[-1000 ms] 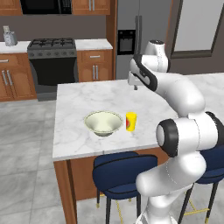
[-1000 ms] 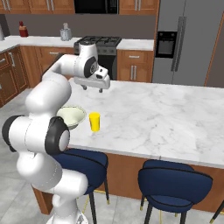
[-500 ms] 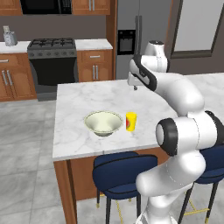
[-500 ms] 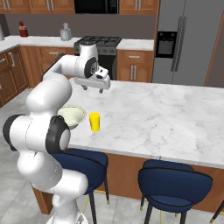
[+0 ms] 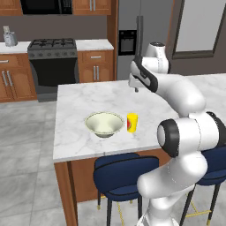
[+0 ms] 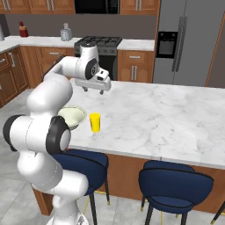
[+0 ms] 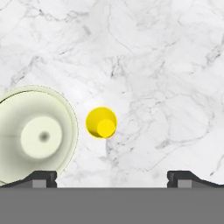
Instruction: Place the cup inside the bowl on the dining table and move the bowl to any counter.
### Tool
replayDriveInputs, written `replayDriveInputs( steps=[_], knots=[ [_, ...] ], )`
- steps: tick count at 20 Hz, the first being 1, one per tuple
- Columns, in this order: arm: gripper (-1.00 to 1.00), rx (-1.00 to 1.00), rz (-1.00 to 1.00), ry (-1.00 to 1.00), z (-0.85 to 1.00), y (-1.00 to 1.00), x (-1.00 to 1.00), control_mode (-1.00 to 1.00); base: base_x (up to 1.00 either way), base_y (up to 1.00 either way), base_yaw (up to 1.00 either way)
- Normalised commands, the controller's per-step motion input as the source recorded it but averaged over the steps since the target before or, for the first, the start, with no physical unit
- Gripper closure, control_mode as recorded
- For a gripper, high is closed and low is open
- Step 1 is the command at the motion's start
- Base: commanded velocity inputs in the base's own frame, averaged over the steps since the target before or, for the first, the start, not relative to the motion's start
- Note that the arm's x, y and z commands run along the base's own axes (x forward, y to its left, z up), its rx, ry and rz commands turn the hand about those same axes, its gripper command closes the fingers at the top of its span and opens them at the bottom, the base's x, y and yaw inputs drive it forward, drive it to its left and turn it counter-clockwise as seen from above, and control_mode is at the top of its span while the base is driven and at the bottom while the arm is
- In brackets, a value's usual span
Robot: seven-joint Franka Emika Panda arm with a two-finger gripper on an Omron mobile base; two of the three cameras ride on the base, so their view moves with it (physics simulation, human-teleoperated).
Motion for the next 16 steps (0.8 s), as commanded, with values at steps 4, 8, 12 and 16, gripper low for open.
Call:
replayDriveInputs(
  steps=[4, 8, 12, 16],
  knots=[
    [-1.00, 0.00, 0.00, 0.00, -0.30, 0.00, 0.01, -1.00, 0.00, 0.00, 0.00],
    [-1.00, 0.00, 0.00, 0.00, -0.29, 0.00, 0.09, -1.00, 0.00, 0.00, 0.00],
    [-1.00, 0.00, 0.00, 0.00, -0.21, 0.00, 0.18, -1.00, 0.00, 0.00, 0.00],
    [-1.00, 0.00, 0.00, 0.00, -0.09, 0.00, 0.24, -1.00, 0.00, 0.00, 0.00]
  ],
)
